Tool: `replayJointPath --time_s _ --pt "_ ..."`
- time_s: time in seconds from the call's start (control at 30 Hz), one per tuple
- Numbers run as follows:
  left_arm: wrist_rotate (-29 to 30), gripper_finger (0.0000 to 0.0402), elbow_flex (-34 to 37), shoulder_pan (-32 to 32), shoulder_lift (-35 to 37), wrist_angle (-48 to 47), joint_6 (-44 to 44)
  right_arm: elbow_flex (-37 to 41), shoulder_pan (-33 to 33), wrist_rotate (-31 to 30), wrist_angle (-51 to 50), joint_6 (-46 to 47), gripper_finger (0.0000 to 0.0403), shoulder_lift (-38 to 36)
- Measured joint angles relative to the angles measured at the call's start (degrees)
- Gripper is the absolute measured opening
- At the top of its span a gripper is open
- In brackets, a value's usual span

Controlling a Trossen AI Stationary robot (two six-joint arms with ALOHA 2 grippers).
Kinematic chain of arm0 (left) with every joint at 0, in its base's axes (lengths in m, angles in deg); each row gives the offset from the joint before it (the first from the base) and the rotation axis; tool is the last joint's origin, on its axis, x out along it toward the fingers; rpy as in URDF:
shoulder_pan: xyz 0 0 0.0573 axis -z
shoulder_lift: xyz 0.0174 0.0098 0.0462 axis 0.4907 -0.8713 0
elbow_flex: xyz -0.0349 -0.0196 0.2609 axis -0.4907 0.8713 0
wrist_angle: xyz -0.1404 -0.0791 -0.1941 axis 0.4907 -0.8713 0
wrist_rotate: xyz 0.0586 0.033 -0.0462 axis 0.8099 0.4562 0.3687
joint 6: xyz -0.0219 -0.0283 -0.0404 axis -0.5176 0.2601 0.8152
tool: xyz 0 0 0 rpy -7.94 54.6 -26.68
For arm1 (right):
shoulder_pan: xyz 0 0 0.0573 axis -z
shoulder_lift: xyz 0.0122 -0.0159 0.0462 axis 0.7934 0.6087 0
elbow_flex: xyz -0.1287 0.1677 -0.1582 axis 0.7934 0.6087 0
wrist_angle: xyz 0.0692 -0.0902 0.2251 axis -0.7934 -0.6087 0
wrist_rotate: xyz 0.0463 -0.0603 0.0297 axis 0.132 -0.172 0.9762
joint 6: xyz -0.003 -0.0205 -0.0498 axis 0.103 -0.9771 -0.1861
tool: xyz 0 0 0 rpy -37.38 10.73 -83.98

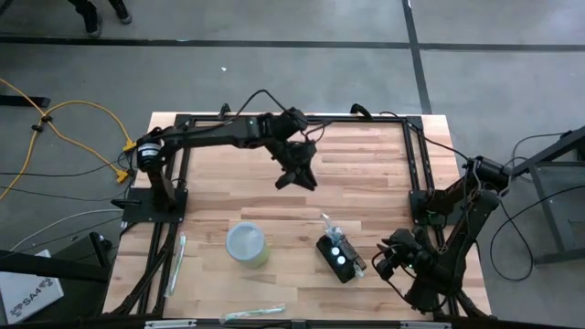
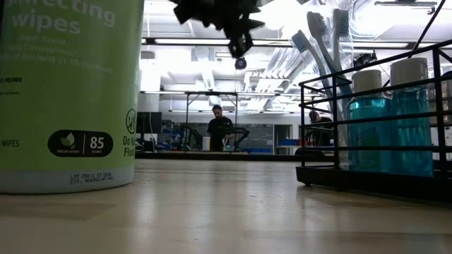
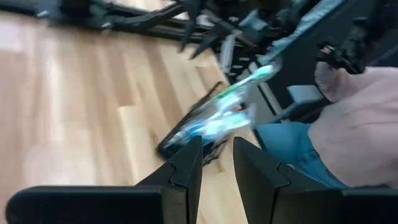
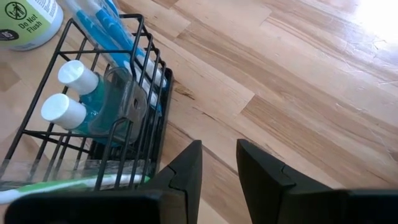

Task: Pick & Place toothbrushing station
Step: Put the top green toothbrush into the black mesh organizer

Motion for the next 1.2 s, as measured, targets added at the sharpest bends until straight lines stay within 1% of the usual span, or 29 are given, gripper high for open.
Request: replayJointPath --time_s 0.23,0.3,0.4,0.57,0.73,0.83,1.0,1.13,1.2 --pt "0.2 0.0087 5.0 -4.8 0.6 0.1 -0.1 0.0 0.0 0.0 0.6 0.0 0.0091 0.0" --pt "0.8 0.0086 7.5 -7.0 2.2 2.4 0.3 0.0 0.0 0.0 0.8 0.0 0.0091 0.0" --pt "1.6 0.0074 13.2 -10.5 6.5 6.2 1.4 0.0 0.0 0.0 1.4 0.0 0.0091 0.0" --pt "1.5 0.0043 25.1 -16.4 17.9 12.8 4.2 0.0 0.0 -0.1 2.0 0.0 0.0091 0.0" --pt "2.7 0.0035 33.6 -19.6 29.6 11.0 7.0 0.0 0.0 -0.3 2.1 0.4 0.0091 0.0" --pt "8.5 0.0035 35.7 -20.2 35.4 7.4 8.4 0.0 0.3 -0.3 2.4 0.7 0.0091 0.0" --pt "23.3 0.0035 36.1 -19.2 43.2 -6.0 12.9 0.0 1.1 -0.2 3.5 -0.5 0.0091 0.0" --pt "29.3 0.0035 36.1 -15.4 46.4 -15.1 18.8 0.0 1.9 -0.1 4.6 -3.0 0.0091 0.0" --pt "32.0 0.0035 36.1 -12.6 47.0 -17.6 22.0 0.0 2.2 0.0 5.2 -4.1 0.0091 0.0"
